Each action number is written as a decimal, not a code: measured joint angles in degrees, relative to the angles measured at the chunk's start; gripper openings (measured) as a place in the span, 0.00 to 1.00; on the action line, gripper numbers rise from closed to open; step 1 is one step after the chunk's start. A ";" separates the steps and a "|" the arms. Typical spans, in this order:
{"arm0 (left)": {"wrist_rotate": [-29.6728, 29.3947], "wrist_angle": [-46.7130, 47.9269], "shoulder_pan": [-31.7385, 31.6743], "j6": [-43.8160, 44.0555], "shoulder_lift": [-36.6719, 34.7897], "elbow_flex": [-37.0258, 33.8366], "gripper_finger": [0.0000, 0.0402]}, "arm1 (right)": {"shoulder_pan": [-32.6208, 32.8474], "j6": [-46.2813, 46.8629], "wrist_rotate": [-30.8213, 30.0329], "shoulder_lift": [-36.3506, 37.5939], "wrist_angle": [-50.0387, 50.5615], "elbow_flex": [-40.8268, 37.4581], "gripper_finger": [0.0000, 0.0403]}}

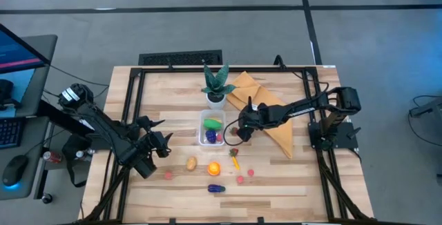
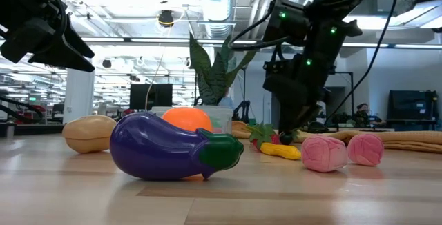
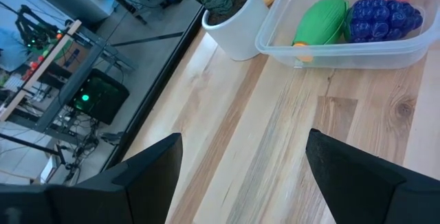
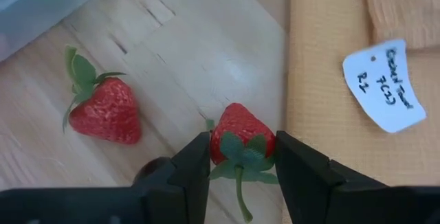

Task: Pick and placing Produce into tupperware
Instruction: Put the top right strawberry into the transparent bin

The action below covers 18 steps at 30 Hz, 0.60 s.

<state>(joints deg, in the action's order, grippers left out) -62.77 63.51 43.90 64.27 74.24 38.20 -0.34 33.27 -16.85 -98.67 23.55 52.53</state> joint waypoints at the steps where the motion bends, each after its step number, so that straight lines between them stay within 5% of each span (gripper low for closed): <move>1: 0.01 0.00 0.00 0.00 0.00 0.00 0.75 | 0.10 -0.31 0.14 0.00 0.00 0.32 0.35; 18: 1.45 0.00 0.00 -0.13 0.00 0.00 0.75 | 3.01 -5.23 -0.92 0.00 6.81 9.55 0.36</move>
<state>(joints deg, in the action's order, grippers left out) -61.32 63.51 43.90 64.14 74.24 38.20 2.67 28.05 -17.77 -98.67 30.36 62.08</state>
